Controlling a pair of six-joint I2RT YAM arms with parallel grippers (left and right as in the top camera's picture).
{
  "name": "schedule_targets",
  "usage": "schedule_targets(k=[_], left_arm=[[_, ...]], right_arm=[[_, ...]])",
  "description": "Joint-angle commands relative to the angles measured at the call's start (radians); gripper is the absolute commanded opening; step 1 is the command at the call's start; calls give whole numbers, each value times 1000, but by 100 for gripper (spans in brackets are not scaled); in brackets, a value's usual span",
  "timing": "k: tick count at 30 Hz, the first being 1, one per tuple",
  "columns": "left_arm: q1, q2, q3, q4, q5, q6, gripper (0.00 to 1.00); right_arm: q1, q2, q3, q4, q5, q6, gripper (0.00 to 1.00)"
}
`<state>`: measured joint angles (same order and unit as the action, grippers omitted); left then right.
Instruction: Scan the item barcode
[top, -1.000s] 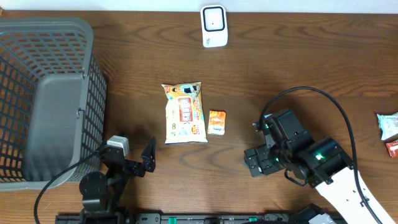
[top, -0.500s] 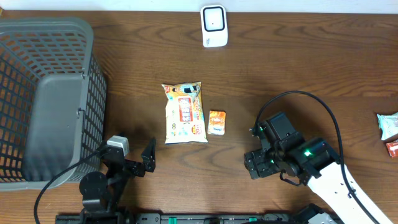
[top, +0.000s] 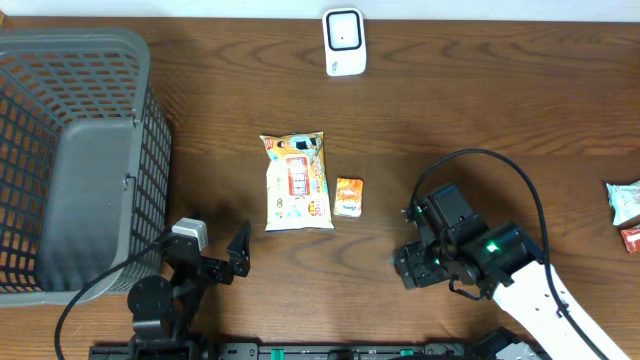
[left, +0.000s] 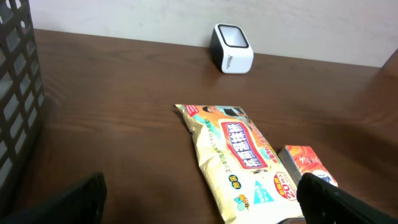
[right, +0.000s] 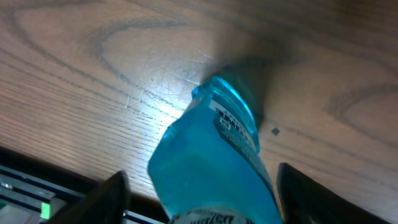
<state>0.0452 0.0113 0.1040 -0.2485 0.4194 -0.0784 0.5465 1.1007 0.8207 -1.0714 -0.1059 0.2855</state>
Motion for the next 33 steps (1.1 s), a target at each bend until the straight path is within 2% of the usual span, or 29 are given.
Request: schedule_targets(k=[1,10,14,23,29,33], left_arm=[[4,-1,-20,-12,-2,-6,98],[4,-1,-20,-12,-2,-6,98],[4,-1,-20,-12,-2,-6,98],[4,-1,-20,-12,-2,-6,98],[4,-1,-20,-12,-2,-6,98],[4,-1,-20,-12,-2,-6,98]], right_arm=[[7,-1,-27,13,3,18,99],[7,-1,-33,33,3,17,99],[7,-1,-33,34,31,17,80],[7,-1,-33,43,52,18,45],[7,-1,-33,45,101,54,34],[7,-1,-33,64,119,59,22]])
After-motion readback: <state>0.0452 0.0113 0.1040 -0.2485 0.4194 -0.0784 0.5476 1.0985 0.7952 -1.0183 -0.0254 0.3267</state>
